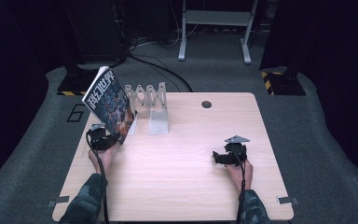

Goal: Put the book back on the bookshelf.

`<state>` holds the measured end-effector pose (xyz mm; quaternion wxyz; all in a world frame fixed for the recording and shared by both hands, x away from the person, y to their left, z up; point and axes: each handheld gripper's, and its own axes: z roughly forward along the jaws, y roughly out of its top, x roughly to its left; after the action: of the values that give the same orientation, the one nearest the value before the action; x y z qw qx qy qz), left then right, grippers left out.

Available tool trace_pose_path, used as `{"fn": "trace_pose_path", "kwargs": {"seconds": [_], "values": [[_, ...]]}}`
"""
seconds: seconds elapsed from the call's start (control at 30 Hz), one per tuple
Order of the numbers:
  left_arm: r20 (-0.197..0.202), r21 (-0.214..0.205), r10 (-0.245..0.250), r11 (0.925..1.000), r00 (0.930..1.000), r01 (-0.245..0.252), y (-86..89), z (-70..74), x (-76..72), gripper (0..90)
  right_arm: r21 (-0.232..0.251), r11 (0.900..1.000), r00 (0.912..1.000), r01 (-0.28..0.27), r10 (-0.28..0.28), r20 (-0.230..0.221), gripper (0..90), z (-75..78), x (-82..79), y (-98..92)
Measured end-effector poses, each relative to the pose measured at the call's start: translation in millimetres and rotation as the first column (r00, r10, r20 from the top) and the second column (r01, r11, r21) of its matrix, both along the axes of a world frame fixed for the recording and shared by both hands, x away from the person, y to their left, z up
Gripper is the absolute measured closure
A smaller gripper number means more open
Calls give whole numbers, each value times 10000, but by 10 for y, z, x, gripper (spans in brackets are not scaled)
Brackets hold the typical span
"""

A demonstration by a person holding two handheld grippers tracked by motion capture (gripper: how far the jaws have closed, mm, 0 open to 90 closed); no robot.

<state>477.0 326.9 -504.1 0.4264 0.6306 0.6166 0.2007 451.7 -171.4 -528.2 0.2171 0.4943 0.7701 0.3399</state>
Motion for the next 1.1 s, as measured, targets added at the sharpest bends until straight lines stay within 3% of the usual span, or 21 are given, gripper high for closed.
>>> {"fn": "trace_pose_path", "kwargs": {"seconds": [0.27,0.43,0.63,0.73,0.8,0.87,0.93,1.1], "values": [[160,-308,-88,9995,9998,92,-75,-29,-39,795,0,10000,10000,-11,11,8,115,0,1,-1],[167,-880,-243,9958,9996,257,-111,-47,-55,782,-5,10000,10000,-9,9,14,116,0,1,-1],[238,-879,-510,9947,9984,529,-177,-51,-70,742,-6,10000,10000,-11,11,17,116,0,1,-1],[187,-434,-633,9970,9978,641,-201,-43,-88,669,-7,10000,10000,-9,9,14,116,0,1,-1],[82,-8,-532,9986,9986,532,-228,-23,-95,516,-5,10000,10000,-9,9,13,116,0,1,-1],[261,411,-340,9986,9991,329,-230,-2,-109,399,-9,10000,10000,-14,14,11,116,0,1,-2],[430,833,-368,9960,9984,331,-227,22,-152,314,-8,10000,10000,-10,10,11,116,0,1,-2],[507,1440,-551,9884,9972,473,-261,63,-261,148,-8,10000,10000,-8,8,13,117,0,1,-2]]}}
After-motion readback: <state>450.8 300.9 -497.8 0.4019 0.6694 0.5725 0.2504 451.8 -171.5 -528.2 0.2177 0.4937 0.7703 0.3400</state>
